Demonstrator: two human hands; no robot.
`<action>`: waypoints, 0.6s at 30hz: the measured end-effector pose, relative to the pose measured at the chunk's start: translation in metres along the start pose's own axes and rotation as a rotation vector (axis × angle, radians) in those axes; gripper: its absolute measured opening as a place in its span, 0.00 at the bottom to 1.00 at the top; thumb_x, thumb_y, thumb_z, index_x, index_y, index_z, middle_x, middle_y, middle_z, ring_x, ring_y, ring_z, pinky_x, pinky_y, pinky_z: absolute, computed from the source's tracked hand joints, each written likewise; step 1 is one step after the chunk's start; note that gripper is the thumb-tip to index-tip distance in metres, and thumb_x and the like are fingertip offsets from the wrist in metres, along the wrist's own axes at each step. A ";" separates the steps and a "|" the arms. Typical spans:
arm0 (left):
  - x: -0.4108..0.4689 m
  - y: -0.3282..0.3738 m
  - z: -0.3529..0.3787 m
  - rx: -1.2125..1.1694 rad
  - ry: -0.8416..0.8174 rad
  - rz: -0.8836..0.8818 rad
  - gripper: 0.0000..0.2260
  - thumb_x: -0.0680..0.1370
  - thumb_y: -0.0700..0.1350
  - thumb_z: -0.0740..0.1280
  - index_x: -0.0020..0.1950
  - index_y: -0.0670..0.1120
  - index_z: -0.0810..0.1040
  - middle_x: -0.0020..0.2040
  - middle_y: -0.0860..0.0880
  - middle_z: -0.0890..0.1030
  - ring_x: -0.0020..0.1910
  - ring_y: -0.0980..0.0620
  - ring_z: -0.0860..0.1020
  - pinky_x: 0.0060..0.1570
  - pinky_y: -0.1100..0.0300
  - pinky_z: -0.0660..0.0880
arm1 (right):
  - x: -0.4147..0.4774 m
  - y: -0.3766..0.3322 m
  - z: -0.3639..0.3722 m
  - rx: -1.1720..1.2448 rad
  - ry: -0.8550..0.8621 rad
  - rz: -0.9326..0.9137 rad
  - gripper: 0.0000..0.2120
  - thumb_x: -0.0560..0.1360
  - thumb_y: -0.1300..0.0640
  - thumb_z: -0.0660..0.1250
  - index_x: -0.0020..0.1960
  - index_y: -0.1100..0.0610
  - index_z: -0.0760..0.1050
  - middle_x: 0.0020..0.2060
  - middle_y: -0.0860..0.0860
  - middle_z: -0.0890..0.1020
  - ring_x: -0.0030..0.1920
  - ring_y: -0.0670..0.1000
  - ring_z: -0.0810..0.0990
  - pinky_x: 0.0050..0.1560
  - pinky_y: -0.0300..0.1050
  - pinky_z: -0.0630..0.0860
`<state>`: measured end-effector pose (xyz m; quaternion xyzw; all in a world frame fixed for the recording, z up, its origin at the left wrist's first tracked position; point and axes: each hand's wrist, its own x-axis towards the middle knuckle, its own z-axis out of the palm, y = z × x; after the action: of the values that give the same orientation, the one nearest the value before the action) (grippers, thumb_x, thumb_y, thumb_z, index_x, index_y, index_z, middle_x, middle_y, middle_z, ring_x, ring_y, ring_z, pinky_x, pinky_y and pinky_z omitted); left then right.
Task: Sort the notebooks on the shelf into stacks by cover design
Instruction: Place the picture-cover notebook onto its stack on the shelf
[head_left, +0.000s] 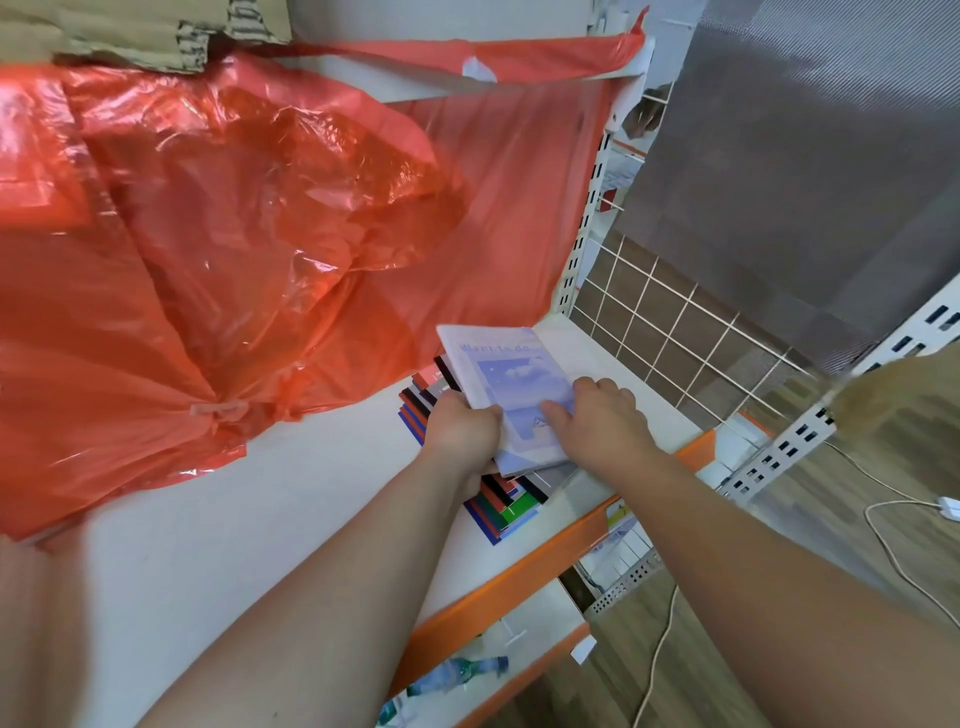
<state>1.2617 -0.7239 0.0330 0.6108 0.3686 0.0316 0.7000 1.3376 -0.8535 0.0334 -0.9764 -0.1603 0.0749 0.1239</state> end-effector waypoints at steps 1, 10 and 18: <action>-0.002 0.001 -0.001 -0.036 -0.018 0.008 0.07 0.81 0.39 0.62 0.58 0.44 0.74 0.53 0.43 0.83 0.46 0.42 0.84 0.39 0.45 0.83 | -0.001 0.000 -0.003 0.035 -0.001 0.019 0.26 0.80 0.40 0.55 0.66 0.59 0.68 0.63 0.58 0.71 0.65 0.61 0.66 0.61 0.55 0.67; -0.048 0.007 -0.054 -0.129 -0.054 0.113 0.07 0.83 0.37 0.60 0.50 0.41 0.78 0.43 0.46 0.86 0.39 0.49 0.85 0.40 0.52 0.83 | -0.017 -0.020 -0.026 0.443 0.025 -0.020 0.19 0.78 0.42 0.59 0.41 0.57 0.73 0.37 0.53 0.77 0.42 0.57 0.76 0.37 0.46 0.67; -0.103 -0.003 -0.119 -0.002 0.162 0.164 0.04 0.80 0.40 0.63 0.52 0.43 0.77 0.51 0.43 0.84 0.42 0.46 0.83 0.42 0.50 0.80 | -0.064 -0.077 -0.026 0.814 -0.149 -0.129 0.11 0.78 0.54 0.63 0.38 0.54 0.68 0.32 0.49 0.74 0.30 0.49 0.73 0.27 0.38 0.66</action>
<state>1.1197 -0.6766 0.0818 0.6337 0.3727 0.1381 0.6637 1.2602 -0.8099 0.0859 -0.8276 -0.1869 0.1947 0.4922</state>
